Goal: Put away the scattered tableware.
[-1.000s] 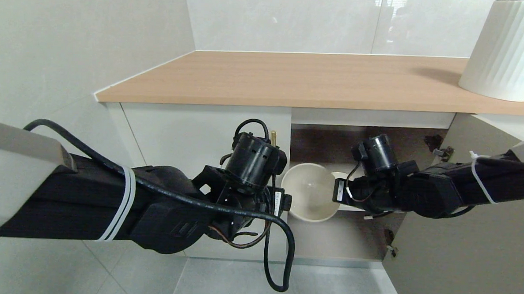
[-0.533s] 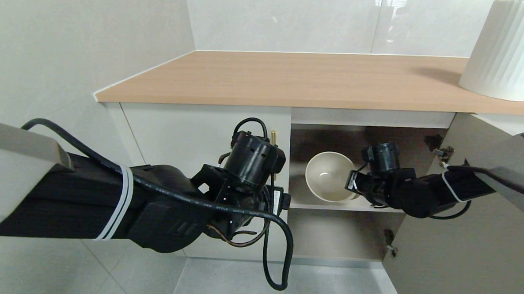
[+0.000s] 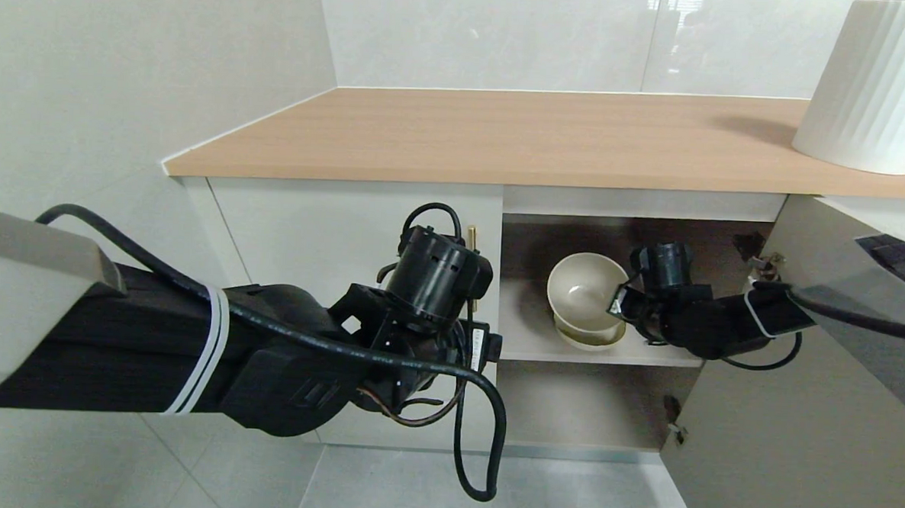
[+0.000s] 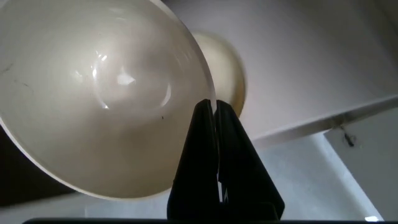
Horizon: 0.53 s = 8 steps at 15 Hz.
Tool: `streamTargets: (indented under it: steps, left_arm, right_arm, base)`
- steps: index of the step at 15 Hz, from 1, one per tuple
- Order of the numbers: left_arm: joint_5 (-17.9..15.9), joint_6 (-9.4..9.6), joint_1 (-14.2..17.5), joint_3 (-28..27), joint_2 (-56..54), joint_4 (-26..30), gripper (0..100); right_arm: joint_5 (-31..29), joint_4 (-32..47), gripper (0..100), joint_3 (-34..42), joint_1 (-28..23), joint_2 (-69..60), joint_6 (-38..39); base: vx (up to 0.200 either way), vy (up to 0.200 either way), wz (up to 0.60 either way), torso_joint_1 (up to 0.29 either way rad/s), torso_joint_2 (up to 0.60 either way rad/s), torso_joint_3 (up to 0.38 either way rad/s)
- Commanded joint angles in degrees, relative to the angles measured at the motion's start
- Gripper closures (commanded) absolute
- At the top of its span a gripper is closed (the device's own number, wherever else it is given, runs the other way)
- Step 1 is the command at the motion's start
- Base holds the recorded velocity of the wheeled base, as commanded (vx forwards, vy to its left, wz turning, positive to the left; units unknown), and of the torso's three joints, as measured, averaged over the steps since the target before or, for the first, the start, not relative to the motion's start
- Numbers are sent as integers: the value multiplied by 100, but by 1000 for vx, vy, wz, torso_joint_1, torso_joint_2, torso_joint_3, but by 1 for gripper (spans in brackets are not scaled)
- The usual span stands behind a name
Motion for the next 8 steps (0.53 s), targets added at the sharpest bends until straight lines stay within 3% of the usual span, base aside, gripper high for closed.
streamTargets:
  steps: [1,8]
  left_arm:
    - [3,-1,-1,0,-3,-2,0]
    - [3,-10,-1,0,14,-2,0]
  right_arm:
    - [-17,-1,100,-184,-73,273,-1]
    - [-78,16,100,-386,-143,527,-10]
  base:
    - [0,0,0,0,0,0]
    - [0,0,0,0,0,0]
